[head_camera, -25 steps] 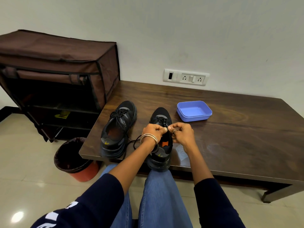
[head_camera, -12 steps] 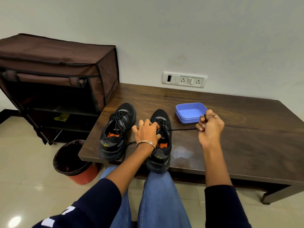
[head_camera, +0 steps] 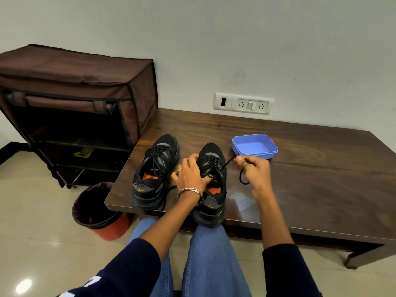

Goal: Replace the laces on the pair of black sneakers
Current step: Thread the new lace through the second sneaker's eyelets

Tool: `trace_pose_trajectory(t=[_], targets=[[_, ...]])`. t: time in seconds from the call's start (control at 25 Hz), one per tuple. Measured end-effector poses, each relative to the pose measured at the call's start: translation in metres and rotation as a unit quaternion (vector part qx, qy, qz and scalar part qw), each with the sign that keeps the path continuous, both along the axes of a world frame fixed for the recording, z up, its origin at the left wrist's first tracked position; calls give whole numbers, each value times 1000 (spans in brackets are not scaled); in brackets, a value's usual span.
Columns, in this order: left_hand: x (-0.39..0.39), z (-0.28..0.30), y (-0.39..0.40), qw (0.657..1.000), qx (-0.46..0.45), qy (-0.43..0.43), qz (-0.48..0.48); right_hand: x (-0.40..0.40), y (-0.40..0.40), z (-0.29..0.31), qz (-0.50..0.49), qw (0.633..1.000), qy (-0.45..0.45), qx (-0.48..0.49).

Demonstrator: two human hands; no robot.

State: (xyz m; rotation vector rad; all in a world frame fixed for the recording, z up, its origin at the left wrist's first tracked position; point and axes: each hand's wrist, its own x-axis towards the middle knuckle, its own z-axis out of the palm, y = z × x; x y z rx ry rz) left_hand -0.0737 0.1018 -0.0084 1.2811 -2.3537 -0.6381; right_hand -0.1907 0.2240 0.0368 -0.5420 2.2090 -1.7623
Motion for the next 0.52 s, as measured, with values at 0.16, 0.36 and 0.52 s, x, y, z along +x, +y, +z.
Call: trace_pose_trajectory(t=[0.16, 0.36, 0.52], targets=[[0, -6, -2, 997, 58, 40, -29, -14, 27, 34, -75, 960, -92, -252], [1, -3, -1, 996, 45, 44, -59, -14, 25, 23, -173, 982, -65, -42], [7, 1, -7, 990, 96, 86, -56, -3, 16, 5, -133, 898, 124, 402]])
